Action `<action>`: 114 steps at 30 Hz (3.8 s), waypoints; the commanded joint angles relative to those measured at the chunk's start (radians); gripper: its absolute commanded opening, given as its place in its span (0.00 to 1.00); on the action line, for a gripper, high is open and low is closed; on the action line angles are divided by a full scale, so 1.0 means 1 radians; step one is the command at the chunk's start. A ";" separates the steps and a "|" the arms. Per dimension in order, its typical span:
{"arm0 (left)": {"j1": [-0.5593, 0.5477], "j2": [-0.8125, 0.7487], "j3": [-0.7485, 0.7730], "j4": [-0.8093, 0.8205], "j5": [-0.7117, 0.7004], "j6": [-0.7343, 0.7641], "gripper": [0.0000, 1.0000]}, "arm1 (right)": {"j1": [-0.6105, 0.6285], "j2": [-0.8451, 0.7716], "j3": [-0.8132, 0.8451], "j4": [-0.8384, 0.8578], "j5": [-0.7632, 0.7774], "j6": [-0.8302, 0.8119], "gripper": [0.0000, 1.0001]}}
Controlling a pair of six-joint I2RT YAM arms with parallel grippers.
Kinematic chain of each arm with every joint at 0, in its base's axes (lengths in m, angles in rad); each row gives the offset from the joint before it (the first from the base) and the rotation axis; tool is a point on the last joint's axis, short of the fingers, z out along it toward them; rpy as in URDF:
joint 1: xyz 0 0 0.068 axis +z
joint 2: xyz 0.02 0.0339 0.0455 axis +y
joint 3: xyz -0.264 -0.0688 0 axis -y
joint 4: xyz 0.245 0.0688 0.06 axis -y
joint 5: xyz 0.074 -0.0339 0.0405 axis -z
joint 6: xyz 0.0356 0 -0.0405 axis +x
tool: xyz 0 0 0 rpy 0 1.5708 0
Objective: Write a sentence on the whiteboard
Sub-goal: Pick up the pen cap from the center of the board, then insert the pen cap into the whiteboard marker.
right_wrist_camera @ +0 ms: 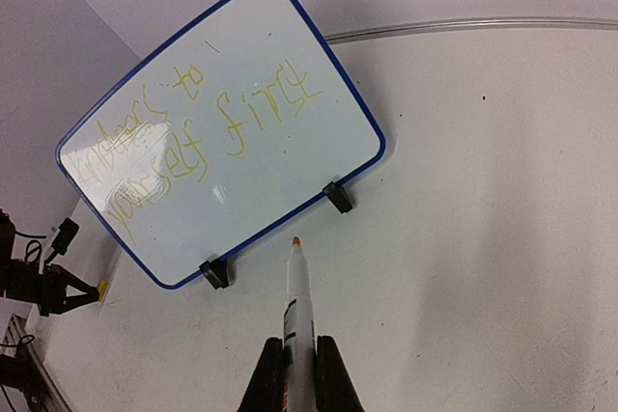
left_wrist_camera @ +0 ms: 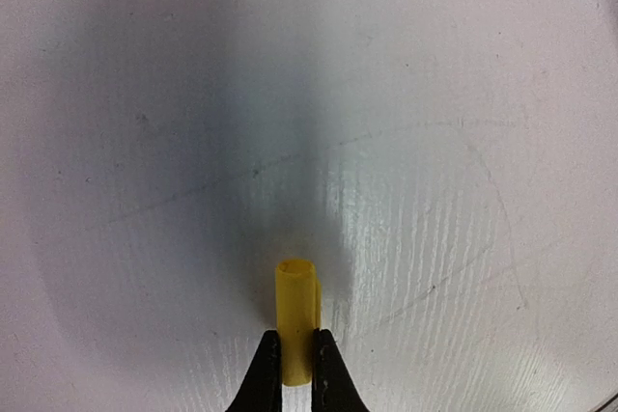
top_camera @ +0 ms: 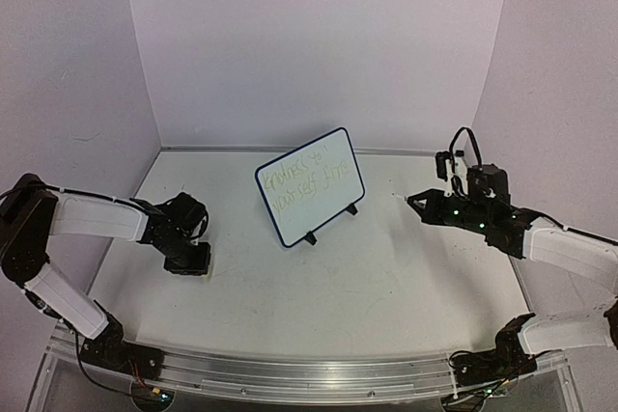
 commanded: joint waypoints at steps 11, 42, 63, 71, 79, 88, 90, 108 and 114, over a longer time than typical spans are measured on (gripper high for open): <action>-0.006 -0.267 0.294 -0.140 0.133 0.359 0.00 | 0.005 -0.044 0.275 -0.235 -0.210 -0.033 0.00; -0.276 0.063 0.493 -0.025 0.653 0.783 0.00 | 0.146 0.351 0.488 -0.383 -0.867 -0.158 0.00; -0.299 0.086 0.481 -0.040 0.676 0.806 0.00 | 0.179 0.495 0.544 -0.389 -0.906 -0.181 0.00; -0.299 0.085 0.478 -0.035 0.670 0.801 0.00 | 0.186 0.512 0.549 -0.399 -0.908 -0.188 0.00; -0.299 0.086 0.479 -0.033 0.672 0.797 0.00 | 0.191 0.518 0.559 -0.408 -0.912 -0.192 0.00; -0.300 0.085 0.478 -0.029 0.670 0.798 0.00 | 0.197 0.531 0.560 -0.420 -0.905 -0.201 0.00; -0.300 0.084 0.477 -0.029 0.670 0.798 0.00 | 0.198 0.534 0.562 -0.422 -0.904 -0.203 0.00; -0.300 0.090 0.481 -0.030 0.677 0.798 0.00 | 0.215 0.556 0.579 -0.446 -0.912 -0.220 0.00; -0.312 0.094 0.503 -0.058 0.681 0.808 0.00 | 0.226 0.598 0.606 -0.464 -0.916 -0.229 0.00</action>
